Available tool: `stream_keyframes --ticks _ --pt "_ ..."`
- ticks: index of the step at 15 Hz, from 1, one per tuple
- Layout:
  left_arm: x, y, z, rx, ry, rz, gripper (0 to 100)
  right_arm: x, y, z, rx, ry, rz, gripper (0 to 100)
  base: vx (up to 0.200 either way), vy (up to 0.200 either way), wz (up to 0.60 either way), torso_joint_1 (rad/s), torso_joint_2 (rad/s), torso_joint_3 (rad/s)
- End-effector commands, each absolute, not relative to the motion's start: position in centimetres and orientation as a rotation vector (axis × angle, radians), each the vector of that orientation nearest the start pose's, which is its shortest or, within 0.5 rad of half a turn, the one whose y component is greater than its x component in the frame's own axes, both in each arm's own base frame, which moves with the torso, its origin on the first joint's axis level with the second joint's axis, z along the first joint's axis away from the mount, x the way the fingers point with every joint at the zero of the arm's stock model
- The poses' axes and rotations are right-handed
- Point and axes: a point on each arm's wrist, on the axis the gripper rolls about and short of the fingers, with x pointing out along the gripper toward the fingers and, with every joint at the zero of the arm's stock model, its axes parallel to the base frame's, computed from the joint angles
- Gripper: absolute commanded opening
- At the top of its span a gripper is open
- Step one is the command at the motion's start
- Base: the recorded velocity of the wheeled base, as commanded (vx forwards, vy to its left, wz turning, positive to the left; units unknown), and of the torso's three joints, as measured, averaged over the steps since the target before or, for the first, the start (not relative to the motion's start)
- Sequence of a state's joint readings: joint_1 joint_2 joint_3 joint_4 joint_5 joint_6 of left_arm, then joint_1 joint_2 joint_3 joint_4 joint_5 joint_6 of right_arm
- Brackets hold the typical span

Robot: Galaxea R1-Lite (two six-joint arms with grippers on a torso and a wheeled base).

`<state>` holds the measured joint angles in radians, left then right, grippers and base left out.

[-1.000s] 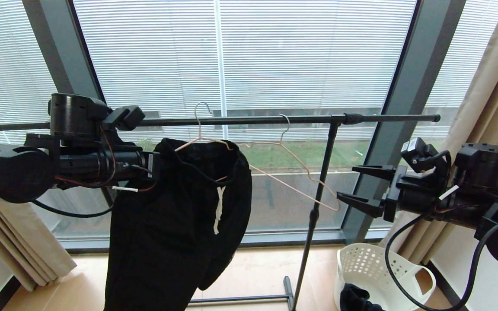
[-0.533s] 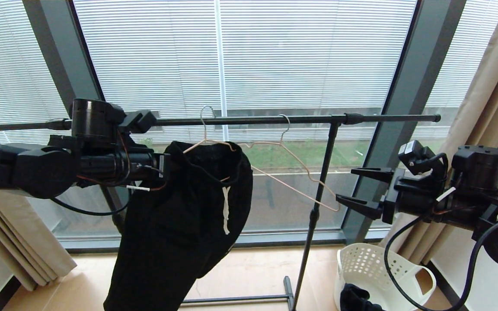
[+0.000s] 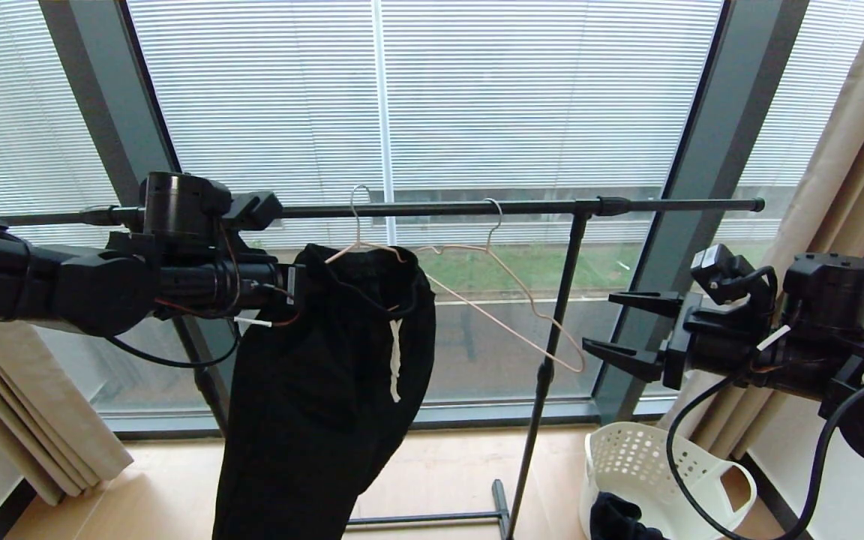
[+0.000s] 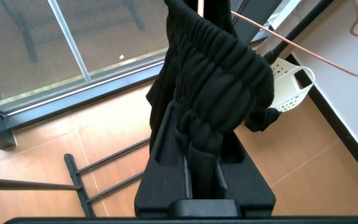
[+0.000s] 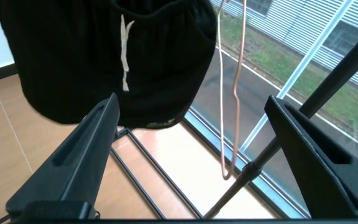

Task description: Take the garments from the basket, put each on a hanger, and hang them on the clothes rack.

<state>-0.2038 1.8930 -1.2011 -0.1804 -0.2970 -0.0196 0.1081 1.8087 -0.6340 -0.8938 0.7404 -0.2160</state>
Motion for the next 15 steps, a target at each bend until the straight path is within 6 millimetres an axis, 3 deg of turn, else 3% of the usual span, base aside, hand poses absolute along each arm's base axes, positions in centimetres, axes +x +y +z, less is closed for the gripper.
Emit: stream_keyframes --ticks 1,3,4,6,11,15 --pt "36.2 -8.8 17.6 -0.038 0.532 -0.498 0 29.7 4.8 13.3 -0.112 0.182 0.869 100 0.0 0.0 0.0 0.0 0.0 0.0" --pt "36.6 -9.1 17.4 -0.032 0.532 -0.486 0 29.7 4.8 13.2 -0.112 0.184 0.868 100 0.0 0.0 0.0 0.0 0.0 0.0" --pt "36.7 -9.3 17.3 -0.022 0.534 -0.465 100 29.7 4.8 13.2 -0.112 0.184 0.868 100 0.0 0.0 0.0 0.0 0.0 0.0" --pt "36.5 -9.4 17.3 -0.017 0.539 -0.456 100 29.8 4.8 13.3 -0.112 0.183 0.868 100 0.0 0.0 0.0 0.0 0.0 0.0" --pt "33.2 -9.1 18.9 -0.012 0.524 -0.471 100 29.2 4.7 13.8 -0.118 0.165 0.866 100 0.0 0.0 0.0 0.0 0.0 0.0" --pt "27.7 -8.5 20.5 -0.001 0.556 -0.495 100 24.5 4.8 16.7 -0.162 0.084 0.8 100 0.0 0.0 0.0 0.0 0.0 0.0"
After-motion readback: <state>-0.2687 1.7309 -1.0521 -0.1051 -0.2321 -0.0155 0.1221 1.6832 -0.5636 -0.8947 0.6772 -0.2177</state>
